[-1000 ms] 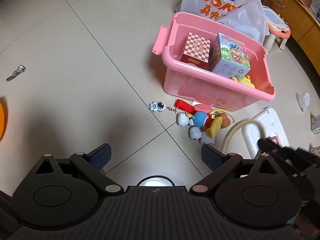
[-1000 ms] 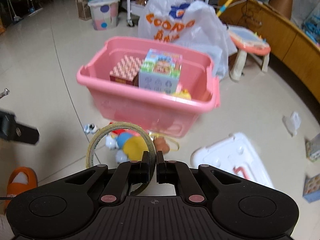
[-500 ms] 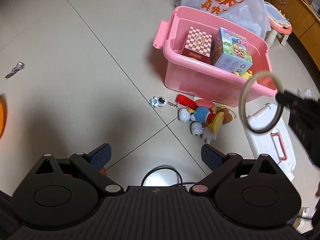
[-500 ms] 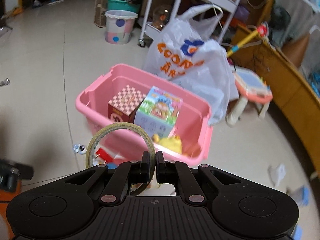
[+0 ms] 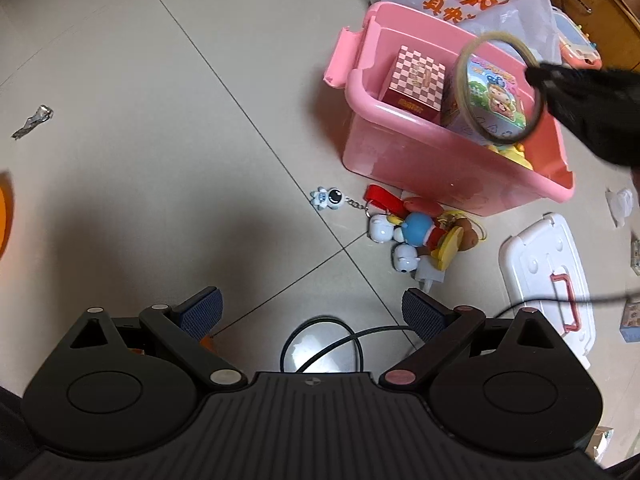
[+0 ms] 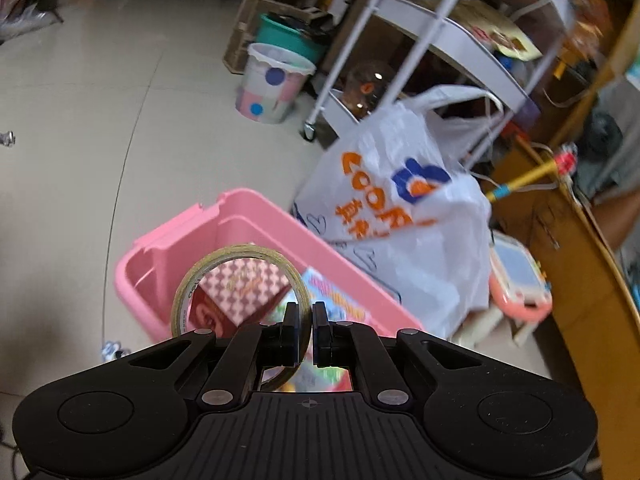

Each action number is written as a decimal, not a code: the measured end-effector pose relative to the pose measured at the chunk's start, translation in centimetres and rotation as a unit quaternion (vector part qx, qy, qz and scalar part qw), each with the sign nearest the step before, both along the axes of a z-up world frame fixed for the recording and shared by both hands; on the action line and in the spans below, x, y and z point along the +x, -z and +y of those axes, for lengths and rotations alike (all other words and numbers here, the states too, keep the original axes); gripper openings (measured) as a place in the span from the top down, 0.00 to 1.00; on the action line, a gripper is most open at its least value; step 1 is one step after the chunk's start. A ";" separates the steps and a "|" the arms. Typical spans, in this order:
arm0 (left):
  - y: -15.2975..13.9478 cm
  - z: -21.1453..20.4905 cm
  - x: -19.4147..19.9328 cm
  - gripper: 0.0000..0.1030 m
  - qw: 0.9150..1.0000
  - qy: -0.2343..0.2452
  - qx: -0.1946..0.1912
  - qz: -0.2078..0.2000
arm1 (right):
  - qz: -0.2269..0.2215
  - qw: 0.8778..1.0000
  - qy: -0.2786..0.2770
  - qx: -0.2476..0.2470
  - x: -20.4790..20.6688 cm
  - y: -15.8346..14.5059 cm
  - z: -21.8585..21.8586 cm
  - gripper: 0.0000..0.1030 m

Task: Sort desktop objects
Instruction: 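Carry the tape roll over the pink bin and lower it inside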

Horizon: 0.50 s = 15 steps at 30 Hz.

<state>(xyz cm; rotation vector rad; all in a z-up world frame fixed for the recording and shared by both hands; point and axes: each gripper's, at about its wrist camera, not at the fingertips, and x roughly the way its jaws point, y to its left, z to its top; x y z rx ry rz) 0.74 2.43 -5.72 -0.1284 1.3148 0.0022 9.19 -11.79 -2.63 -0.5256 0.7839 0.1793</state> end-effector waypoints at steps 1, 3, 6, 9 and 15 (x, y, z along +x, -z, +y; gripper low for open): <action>0.1 0.0 0.1 0.04 1.000 -0.001 0.001 0.000 | 0.002 1.000 -0.002 -0.001 0.6 0.4 0.1 0.95; 0.2 0.1 0.2 0.04 1.000 -0.002 0.004 0.000 | 0.005 1.000 -0.007 -0.004 1.9 1.1 0.3 0.95; 0.6 0.2 0.4 0.04 1.000 -0.001 0.010 0.004 | 0.011 1.000 -0.006 -0.001 3.1 2.2 0.6 0.95; 1.0 0.4 0.6 0.04 1.000 -0.004 0.012 0.010 | 0.017 1.000 -0.011 -0.002 3.8 3.4 0.9 0.95; 1.3 0.4 1.0 0.04 1.000 -0.004 0.010 0.015 | 0.026 0.999 -0.035 -0.021 4.1 5.2 2.5 0.95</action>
